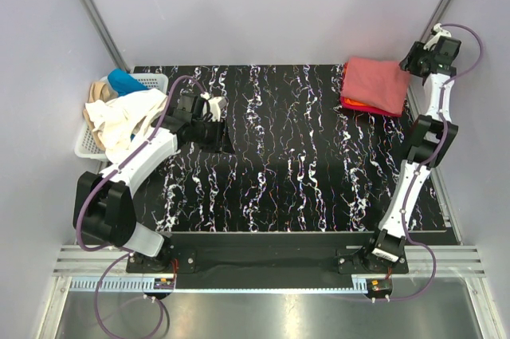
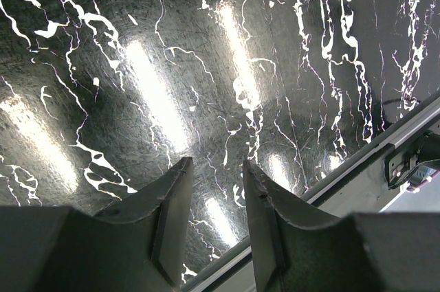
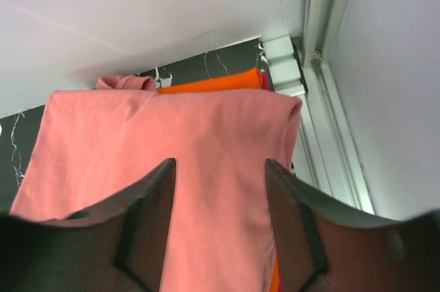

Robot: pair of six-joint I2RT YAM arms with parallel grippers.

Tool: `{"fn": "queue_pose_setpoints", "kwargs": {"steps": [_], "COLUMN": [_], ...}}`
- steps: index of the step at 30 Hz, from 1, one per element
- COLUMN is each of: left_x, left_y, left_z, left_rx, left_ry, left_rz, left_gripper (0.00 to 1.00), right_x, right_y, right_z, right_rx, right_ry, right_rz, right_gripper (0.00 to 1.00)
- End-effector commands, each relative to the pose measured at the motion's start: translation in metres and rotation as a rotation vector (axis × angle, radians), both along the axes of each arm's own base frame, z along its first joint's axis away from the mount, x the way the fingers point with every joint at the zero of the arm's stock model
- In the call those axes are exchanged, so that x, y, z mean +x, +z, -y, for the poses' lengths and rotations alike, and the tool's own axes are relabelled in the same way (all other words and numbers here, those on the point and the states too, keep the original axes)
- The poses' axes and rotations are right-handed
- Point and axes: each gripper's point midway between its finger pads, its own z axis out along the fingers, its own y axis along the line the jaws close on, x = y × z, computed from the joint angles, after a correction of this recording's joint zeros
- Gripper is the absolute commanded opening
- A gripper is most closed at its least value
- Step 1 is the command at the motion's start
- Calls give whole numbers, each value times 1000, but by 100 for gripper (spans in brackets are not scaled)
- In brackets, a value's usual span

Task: Fold and stack the t-shirts
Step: Neatly place the folded tshirt to the corner, then reset both grippers

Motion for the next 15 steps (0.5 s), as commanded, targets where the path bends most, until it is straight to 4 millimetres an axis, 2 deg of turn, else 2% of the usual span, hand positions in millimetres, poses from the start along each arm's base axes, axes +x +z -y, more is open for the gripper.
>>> {"fn": "queue_pose_setpoints", "kwargs": {"steps": [1, 2, 3, 4, 5, 6, 8, 9, 10, 11, 13, 14, 15], "left_x": [10, 9, 8, 8, 7, 7, 5, 5, 4, 4, 4, 3, 3], "left_y": [24, 26, 28, 31, 32, 33, 37, 39, 41, 43, 43, 42, 42], "left_z": [3, 3, 4, 4, 4, 5, 6, 6, 6, 7, 7, 7, 8], "left_rx": [-22, -25, -31, -33, -34, -37, -44, -45, -48, -51, -51, -53, -53], "left_ry": [-2, -3, -9, -7, -11, -12, -18, -17, -21, -22, -22, -24, -27], "left_rz": [87, 88, 96, 102, 109, 111, 120, 126, 131, 135, 137, 133, 131], "left_gripper": [40, 40, 40, 40, 40, 40, 40, 40, 40, 40, 40, 40, 40], "right_x": [-9, -13, -19, -23, -25, -29, -32, -33, -33, -31, -28, -26, -23], "right_y": [91, 92, 101, 94, 94, 104, 96, 87, 82, 68, 55, 47, 25], "right_z": [-17, -12, -12, -12, -15, -15, -21, -22, -24, -23, -28, -29, -28], "right_rx": [-74, -96, -112, -137, -147, -175, -177, -165, -160, -153, -135, -131, -123], "right_ry": [-70, -121, -145, -183, -188, -199, -193, -191, -182, -179, -144, -134, -130], "right_rz": [98, 78, 74, 43, 36, 40, 15, -4, -14, -35, -53, -62, -96], "right_gripper": [62, 66, 69, 74, 75, 75, 74, 70, 53, 43, 27, 21, 19]}}
